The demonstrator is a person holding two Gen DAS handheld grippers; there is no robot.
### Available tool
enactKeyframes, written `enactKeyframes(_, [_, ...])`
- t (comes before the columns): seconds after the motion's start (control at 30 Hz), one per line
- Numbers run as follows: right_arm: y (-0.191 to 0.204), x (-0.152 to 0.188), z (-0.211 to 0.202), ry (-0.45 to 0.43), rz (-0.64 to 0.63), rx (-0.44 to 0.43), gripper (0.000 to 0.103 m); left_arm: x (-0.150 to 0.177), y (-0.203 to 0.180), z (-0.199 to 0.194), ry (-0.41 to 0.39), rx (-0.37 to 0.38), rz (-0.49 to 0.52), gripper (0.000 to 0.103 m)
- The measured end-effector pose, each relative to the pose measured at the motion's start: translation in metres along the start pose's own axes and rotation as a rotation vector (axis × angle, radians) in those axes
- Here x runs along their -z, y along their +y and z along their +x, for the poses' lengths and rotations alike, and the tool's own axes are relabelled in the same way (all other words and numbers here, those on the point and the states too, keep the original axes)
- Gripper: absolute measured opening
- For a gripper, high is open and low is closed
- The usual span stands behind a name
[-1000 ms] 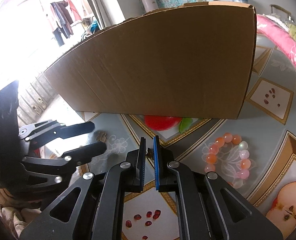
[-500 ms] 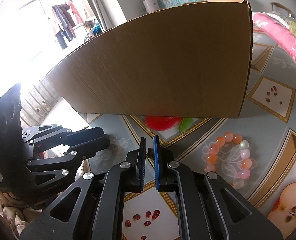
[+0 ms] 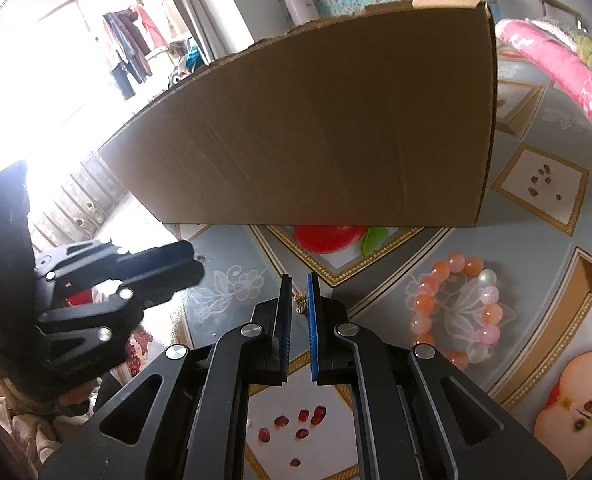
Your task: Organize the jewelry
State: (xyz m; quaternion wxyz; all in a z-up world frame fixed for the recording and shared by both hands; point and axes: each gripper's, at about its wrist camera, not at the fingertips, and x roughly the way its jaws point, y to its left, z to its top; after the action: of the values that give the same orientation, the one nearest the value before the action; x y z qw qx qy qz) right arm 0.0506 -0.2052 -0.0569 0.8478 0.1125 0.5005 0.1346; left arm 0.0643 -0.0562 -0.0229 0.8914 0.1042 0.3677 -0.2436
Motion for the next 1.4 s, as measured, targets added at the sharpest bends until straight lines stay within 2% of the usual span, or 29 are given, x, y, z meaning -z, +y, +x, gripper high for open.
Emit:
enactKeyframes(0.4, [0.004,-0.011,-0.048,-0.113,0.023,0.047,0.004,0.003,0.005,-0.026,-0.074,-0.005,-0.02,0.017])
enactKeyframes(0.5, [0.008,-0.011,-0.041,-0.074,0.026,0.04,0.013,0.006,0.009,-0.031,-0.083,-0.004,-0.032,0.018])
enactKeyframes(0.53, [0.011,-0.009,-0.035,-0.053,0.025,0.048,0.025,0.007,0.01,-0.033,-0.085,-0.003,-0.037,0.018])
enactKeyframes(0.57, [0.013,-0.008,-0.032,-0.04,0.02,0.053,0.03,0.008,0.012,-0.034,-0.087,-0.003,-0.041,0.018])
enactKeyframes(0.77, [0.032,-0.004,0.003,0.031,-0.062,0.142,0.031,0.012,0.017,-0.041,-0.1,-0.001,-0.062,0.018])
enactKeyframes(0.8, [0.034,-0.004,0.007,0.039,-0.071,0.155,0.029,0.013,0.02,-0.043,-0.102,0.0,-0.065,0.018])
enactKeyframes(1.0, [0.052,0.0,0.022,0.063,-0.168,0.225,0.005,0.016,0.025,-0.047,-0.11,0.004,-0.079,0.018])
enactKeyframes(1.13, [0.056,0.005,0.02,0.055,-0.164,0.213,0.0,0.016,0.027,-0.05,-0.118,0.007,-0.093,0.018])
enactKeyframes(1.4, [0.05,0.003,-0.015,-0.005,-0.15,0.197,0.0,0.017,0.026,-0.063,-0.143,-0.003,-0.086,0.018])
